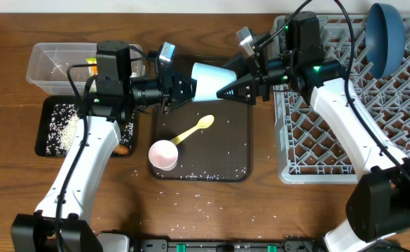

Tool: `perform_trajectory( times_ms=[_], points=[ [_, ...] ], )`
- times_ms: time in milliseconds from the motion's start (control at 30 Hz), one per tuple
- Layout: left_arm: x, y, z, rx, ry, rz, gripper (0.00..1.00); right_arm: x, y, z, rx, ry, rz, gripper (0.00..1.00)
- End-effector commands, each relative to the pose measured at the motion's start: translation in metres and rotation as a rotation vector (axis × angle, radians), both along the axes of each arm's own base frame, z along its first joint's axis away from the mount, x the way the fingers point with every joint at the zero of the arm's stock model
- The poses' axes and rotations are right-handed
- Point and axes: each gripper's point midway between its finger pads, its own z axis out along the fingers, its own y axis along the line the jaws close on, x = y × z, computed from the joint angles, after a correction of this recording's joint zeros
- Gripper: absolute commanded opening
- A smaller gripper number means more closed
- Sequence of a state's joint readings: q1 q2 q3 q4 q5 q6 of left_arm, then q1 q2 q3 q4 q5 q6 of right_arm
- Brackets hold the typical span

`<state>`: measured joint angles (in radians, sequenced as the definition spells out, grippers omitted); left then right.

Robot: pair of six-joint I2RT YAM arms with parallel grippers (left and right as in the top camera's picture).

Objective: Sort waste into correct bins and load items into the dishwasher rack
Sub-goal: 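Hand the blue cup from the left gripper to the right gripper, then place the blue cup upside down in the rack with the right gripper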

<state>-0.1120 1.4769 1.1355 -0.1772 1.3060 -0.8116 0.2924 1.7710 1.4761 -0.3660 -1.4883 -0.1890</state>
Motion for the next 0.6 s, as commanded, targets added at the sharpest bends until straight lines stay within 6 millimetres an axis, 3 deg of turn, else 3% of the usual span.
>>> perform_trajectory(
  times_ms=[0,67,300,567],
  points=[
    [-0.002,-0.002,0.015,-0.013,-0.036,-0.011,0.06,-0.016,0.006,0.009,0.034,-0.016,0.064,0.53],
    [-0.002,-0.002,0.015,-0.013,-0.036,-0.011,0.08,-0.016,0.006,0.009,0.034,-0.016,0.064,0.51],
    [-0.001,-0.001,0.015,-0.008,-0.037,-0.003,0.38,-0.002,-0.007,0.008,0.014,0.024,0.007,0.5],
    [0.013,0.006,0.007,0.043,-0.046,0.081,0.5,0.06,-0.061,-0.027,-0.17,0.235,-0.349,0.46]
  ],
)
